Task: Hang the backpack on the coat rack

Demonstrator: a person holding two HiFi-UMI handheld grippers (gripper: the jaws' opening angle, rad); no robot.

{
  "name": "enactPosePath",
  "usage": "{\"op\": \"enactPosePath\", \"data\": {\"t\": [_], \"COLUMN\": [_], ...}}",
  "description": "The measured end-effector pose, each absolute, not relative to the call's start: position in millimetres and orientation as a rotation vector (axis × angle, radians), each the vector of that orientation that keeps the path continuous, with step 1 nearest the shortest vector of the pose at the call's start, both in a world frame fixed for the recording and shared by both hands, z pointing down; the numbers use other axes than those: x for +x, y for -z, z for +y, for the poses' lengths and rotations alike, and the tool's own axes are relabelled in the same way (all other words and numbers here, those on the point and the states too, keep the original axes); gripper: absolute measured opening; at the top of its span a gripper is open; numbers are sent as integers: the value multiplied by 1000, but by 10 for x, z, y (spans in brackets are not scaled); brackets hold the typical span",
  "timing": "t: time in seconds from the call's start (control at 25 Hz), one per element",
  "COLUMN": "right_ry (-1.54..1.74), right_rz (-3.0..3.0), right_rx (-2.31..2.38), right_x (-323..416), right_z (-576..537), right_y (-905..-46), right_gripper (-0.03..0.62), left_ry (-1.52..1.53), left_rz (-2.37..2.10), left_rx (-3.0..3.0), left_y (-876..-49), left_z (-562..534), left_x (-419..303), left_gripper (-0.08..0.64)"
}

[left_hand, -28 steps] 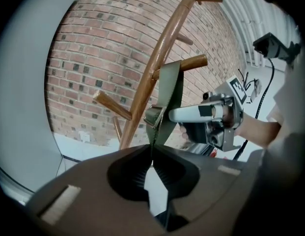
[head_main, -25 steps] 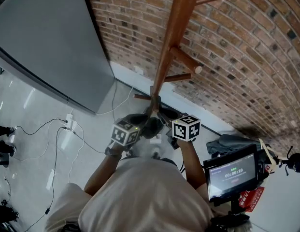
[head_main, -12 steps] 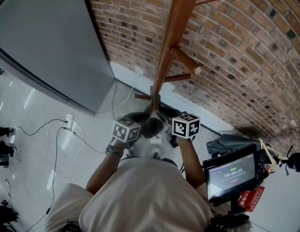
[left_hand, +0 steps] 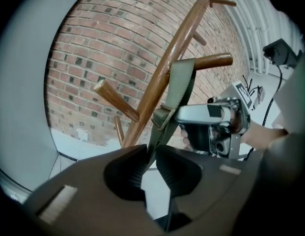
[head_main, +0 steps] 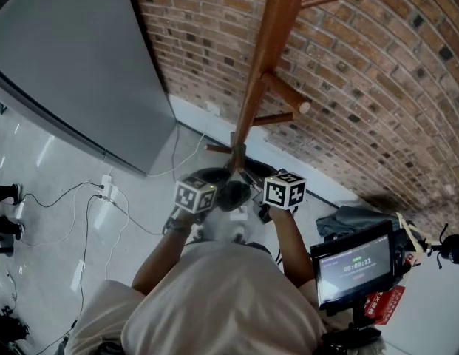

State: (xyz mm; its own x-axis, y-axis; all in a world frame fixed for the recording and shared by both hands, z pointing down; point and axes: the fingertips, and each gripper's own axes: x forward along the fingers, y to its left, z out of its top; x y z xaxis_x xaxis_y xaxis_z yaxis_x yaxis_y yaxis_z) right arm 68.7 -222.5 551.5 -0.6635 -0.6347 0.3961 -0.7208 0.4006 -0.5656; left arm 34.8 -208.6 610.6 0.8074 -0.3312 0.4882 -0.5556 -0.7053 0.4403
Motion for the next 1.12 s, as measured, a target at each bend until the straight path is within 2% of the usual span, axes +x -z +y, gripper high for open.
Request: {"op": "enactPosePath", "data": {"t": [0.32,0.72,0.96,1.12], "right_ry": [-1087,-920,-828,-705], "right_rz": [-2554,-2520,-2509,-2499], "right_rx": [1254,1304,1375,1393], "right_x": [704,818,945,969], "right_z": [-2198,-2143,-2119,-2094], "right_y": [-5446,-5347,-5135,-4908], "right_gripper": [86,107,106,83], "left_ry": [-488,-522,-483,-439], "left_rz": [-662,-719,-785,-811], "left_rx": [2454,2573,2658,2665], "left_y": [-5990,-5766,-5418,-5174], "left_z": [-2101,-2152,-2224,-2276], "left_x": [330,284,220,168], "left_gripper": [101,120,66,26]}}
